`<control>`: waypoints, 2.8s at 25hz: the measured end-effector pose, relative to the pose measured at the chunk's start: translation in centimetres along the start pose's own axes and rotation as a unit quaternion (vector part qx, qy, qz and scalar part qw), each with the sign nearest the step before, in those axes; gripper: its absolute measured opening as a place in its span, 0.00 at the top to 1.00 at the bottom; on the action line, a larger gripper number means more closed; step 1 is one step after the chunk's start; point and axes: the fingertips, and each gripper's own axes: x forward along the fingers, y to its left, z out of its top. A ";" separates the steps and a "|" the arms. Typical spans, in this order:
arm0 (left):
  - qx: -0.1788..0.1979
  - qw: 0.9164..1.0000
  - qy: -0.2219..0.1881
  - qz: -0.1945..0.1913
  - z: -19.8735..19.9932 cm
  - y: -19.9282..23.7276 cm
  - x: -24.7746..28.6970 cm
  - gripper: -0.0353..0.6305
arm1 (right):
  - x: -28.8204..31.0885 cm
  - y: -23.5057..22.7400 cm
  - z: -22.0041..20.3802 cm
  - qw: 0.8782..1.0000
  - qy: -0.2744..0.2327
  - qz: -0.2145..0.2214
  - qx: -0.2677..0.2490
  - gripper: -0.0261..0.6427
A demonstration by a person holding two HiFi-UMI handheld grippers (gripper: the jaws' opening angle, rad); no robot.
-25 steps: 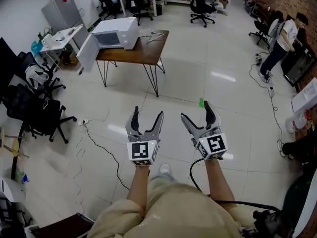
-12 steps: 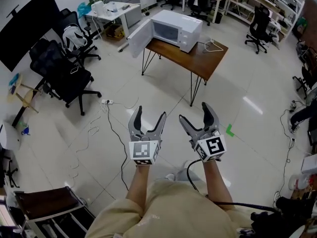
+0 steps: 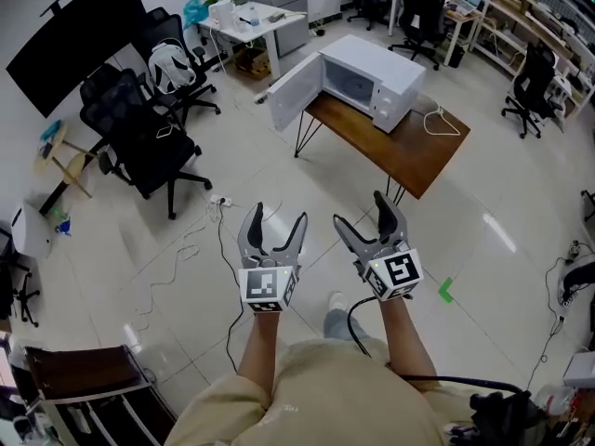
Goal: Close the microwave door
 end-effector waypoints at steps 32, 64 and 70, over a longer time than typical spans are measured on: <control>0.024 0.997 0.049 0.055 -8.7 24.7 24.1 0.40 | 35.1 -9.4 -11.2 0.996 0.010 0.084 0.041 0.37; -0.071 0.957 0.020 -0.280 -8.2 24.3 58.2 0.40 | 47.9 -30.9 -6.9 0.978 0.019 -0.197 -0.066 0.43; -0.073 0.941 0.059 -0.324 -9.9 23.1 62.4 0.40 | 49.2 -35.3 -8.4 0.973 0.035 -0.223 -0.043 0.44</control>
